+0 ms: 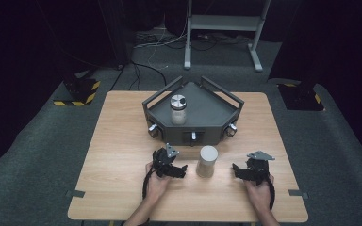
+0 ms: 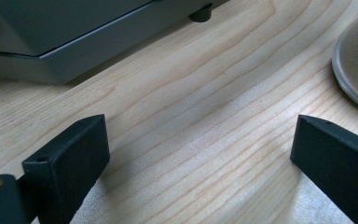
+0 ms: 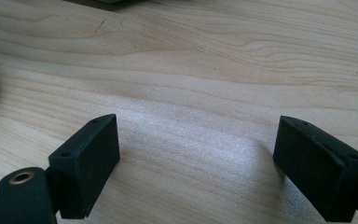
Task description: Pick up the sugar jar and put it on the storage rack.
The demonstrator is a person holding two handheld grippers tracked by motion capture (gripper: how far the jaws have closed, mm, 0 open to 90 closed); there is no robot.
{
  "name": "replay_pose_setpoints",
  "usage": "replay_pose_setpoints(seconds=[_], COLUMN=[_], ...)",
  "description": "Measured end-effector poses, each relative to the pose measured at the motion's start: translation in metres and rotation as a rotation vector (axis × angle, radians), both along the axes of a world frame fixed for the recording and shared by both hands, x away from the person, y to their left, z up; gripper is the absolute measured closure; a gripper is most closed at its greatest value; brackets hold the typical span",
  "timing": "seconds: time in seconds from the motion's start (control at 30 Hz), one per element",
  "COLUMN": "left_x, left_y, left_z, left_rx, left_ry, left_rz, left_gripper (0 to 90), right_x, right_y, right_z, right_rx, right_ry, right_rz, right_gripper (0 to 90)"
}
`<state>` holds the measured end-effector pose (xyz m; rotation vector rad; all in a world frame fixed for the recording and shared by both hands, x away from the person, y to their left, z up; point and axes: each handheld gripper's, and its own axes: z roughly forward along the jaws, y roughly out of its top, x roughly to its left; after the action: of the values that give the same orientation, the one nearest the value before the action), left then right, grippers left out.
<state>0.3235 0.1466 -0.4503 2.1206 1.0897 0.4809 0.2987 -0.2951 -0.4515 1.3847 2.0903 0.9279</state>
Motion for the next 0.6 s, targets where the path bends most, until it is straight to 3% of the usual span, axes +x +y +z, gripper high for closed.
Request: replay_pose_setpoints(seconds=[0.6], left_x=[-0.0006], left_y=[-0.0005], left_z=[0.0], left_rx=[0.0], left_ry=[-0.001], left_rz=[0.004], left_gripper=[4.4], right_x=[0.0001], right_y=[0.0003], right_z=[0.0003], right_rx=[-0.001], right_ry=[0.003], right_rz=[0.001], right_gripper=[12.9])
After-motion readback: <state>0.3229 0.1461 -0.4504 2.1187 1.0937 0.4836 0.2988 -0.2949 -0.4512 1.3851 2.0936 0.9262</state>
